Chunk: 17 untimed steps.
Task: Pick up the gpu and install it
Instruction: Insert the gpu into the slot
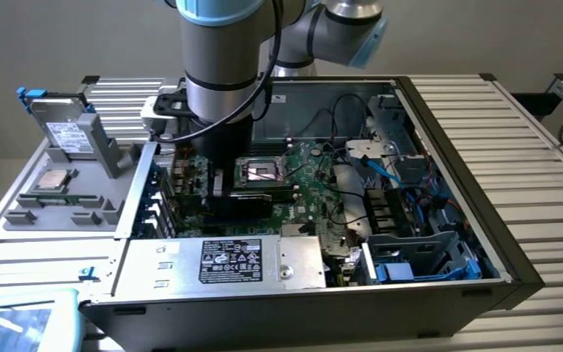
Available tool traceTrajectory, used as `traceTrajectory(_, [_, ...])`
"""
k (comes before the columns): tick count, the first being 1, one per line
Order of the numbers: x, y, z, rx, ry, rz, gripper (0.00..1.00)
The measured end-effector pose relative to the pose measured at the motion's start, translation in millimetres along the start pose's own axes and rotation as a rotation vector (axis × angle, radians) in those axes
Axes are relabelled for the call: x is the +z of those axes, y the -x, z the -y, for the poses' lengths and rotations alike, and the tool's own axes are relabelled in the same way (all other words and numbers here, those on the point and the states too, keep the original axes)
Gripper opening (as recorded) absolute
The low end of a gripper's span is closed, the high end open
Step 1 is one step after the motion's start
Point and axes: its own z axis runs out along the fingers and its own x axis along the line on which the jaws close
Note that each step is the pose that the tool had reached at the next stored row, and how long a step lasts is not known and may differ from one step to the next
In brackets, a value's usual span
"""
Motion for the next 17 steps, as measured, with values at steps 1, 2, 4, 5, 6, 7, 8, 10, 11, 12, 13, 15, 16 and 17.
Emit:
traceTrajectory(1, [0.0, 0.0, 0.0, 0.000, 0.0000, 0.0000, 0.48])
traceTrajectory(2, [0.0, 0.0, 0.0, 0.000, 0.0000, 0.0000, 0.48])
traceTrajectory(4, [0.0, 0.0, 0.0, 0.000, 0.0000, 0.0000, 0.48])
traceTrajectory(5, [0.0, 0.0, 0.0, 0.000, 0.0000, 0.0000, 0.48])
traceTrajectory(6, [0.0, 0.0, 0.0, 0.000, 0.0000, 0.0000, 0.48])
traceTrajectory(7, [0.0, 0.0, 0.0, 0.000, 0.0000, 0.0000, 0.48])
traceTrajectory(8, [0.0, 0.0, 0.0, 0.000, 0.0000, 0.0000, 0.48])
traceTrajectory(10, [-0.4, 0.1, 0.0, 0.000, 0.0002, -0.0002, 0.48])
traceTrajectory(11, [-0.6, 0.5, 0.0, 0.000, 0.0000, -0.0001, 0.48])
traceTrajectory(12, [-1.6, 0.6, -0.1, 0.000, 0.0002, -0.0004, 0.48])
traceTrajectory(13, [-3.5, 0.6, -0.3, 0.000, 0.0000, -0.0001, 0.48])
traceTrajectory(15, [-7.2, 0.6, -0.7, 0.000, 0.0000, -0.0002, 0.48])
traceTrajectory(16, [-9.2, 0.6, -0.9, 0.000, 0.0000, -0.0002, 0.48])
traceTrajectory(17, [-11.3, 0.6, -1.1, 0.000, 0.0000, -0.0002, 0.48])
